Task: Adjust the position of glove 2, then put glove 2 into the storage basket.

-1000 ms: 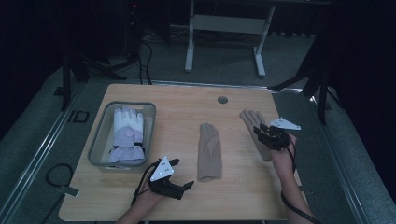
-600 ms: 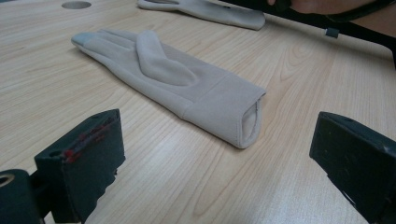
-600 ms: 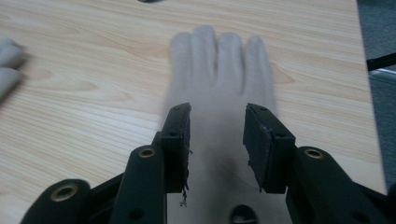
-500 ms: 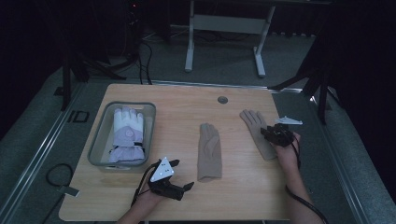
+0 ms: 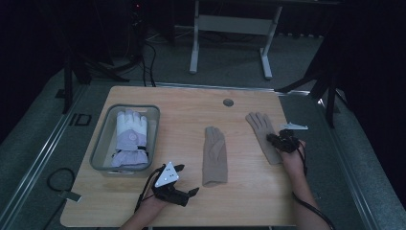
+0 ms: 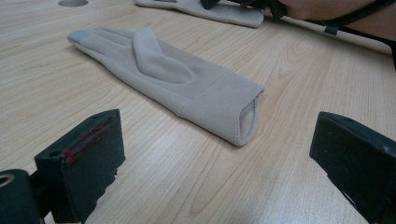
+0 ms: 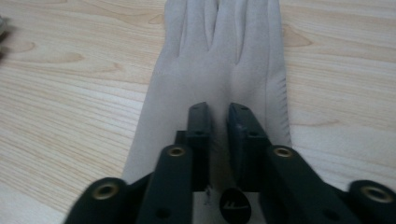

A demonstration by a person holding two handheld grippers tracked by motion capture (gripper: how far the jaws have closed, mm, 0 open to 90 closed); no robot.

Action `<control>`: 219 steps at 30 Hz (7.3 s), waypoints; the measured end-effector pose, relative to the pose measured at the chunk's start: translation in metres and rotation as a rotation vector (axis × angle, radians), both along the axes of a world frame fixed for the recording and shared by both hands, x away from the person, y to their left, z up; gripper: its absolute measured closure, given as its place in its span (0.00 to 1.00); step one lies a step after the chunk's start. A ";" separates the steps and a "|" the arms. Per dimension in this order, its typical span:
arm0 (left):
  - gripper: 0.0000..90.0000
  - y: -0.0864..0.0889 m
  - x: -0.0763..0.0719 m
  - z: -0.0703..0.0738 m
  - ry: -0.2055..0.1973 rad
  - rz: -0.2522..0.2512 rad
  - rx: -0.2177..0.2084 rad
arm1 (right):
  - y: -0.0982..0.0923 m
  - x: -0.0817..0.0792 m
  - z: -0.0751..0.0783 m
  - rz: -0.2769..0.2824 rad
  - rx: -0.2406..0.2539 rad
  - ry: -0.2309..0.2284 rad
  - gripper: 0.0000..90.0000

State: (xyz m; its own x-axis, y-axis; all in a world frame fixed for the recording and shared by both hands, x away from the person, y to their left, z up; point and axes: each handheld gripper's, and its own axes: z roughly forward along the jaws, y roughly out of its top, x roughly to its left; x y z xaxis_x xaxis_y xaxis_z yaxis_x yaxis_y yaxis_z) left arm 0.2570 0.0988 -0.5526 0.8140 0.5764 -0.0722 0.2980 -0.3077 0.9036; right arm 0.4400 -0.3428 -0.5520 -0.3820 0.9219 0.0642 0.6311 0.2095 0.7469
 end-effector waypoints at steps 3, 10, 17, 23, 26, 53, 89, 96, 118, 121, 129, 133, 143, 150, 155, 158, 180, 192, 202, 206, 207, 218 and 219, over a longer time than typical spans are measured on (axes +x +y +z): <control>0.03 0.000 0.000 0.001 -0.005 0.002 0.000 | 0.005 -0.001 0.003 -0.058 -0.004 0.012 0.96; 0.03 0.001 0.001 0.001 -0.003 0.004 -0.004 | 0.018 -0.014 0.020 -0.142 0.011 -0.022 0.97; 0.03 0.002 0.000 0.003 -0.008 0.009 -0.012 | 0.025 -0.034 0.046 -0.191 0.025 -0.069 0.97; 0.03 0.002 0.000 0.004 -0.011 0.013 -0.015 | 0.026 -0.065 0.063 -0.258 0.076 -0.110 0.97; 0.03 0.002 -0.001 0.005 -0.013 0.013 -0.016 | 0.025 -0.075 0.063 -0.282 0.088 -0.105 0.97; 0.03 0.002 -0.001 0.007 -0.021 0.012 -0.021 | 0.041 -0.113 0.008 -0.258 0.030 0.031 0.89; 0.03 0.000 -0.001 0.004 -0.016 0.009 -0.009 | 0.019 -0.099 -0.003 0.050 -0.065 -0.044 0.84; 0.03 0.001 0.000 0.004 -0.016 0.014 -0.009 | 0.027 -0.101 0.001 -0.008 -0.097 -0.049 0.93; 0.03 0.002 0.000 0.005 -0.018 0.018 -0.016 | 0.082 -0.100 0.069 -0.100 0.050 -0.141 0.94; 0.03 0.003 0.000 0.006 -0.020 0.020 -0.018 | 0.096 -0.100 0.075 -0.084 0.072 -0.152 0.94; 0.03 0.005 0.000 0.007 -0.025 0.022 -0.019 | 0.141 -0.100 0.081 -0.026 0.101 -0.157 0.94; 0.03 0.005 0.000 0.008 -0.027 0.025 -0.024 | 0.162 -0.099 0.081 -0.014 0.113 -0.149 0.94; 0.03 0.006 -0.001 0.008 -0.026 0.023 -0.025 | 0.197 -0.097 0.064 -0.018 0.152 -0.105 0.94; 0.03 0.006 -0.001 0.008 -0.027 0.021 -0.025 | 0.208 -0.092 0.030 -0.033 0.112 -0.038 0.94; 0.03 0.005 -0.001 0.008 -0.027 0.019 -0.024 | 0.208 -0.090 0.008 -0.021 0.069 -0.001 0.90; 0.03 0.005 -0.001 0.007 -0.025 0.019 -0.025 | 0.209 -0.089 0.008 -0.006 0.059 0.006 0.89; 0.05 -0.002 -0.001 0.011 -0.027 0.026 -0.020 | 0.187 -0.095 0.033 0.234 0.121 -0.087 0.14; 0.13 -0.014 0.005 0.014 -0.003 0.000 0.009 | 0.151 -0.090 0.038 0.276 0.162 -0.087 0.12; 0.23 -0.058 0.023 0.011 0.029 -0.138 0.137 | 0.161 -0.066 0.026 0.258 0.129 -0.053 0.26; 0.33 -0.065 0.030 0.006 0.051 -0.158 0.183 | 0.164 -0.054 0.016 0.230 0.136 -0.018 0.26; 0.34 -0.066 0.032 0.005 0.061 -0.156 0.196 | 0.166 -0.052 0.012 0.234 0.134 -0.001 0.26; 0.50 -0.074 0.038 -0.001 0.084 -0.129 0.302 | 0.175 -0.055 -0.005 0.301 0.096 0.053 0.53; 0.50 -0.075 0.037 -0.002 0.067 -0.128 0.318 | 0.175 -0.056 -0.004 0.304 0.100 0.063 0.57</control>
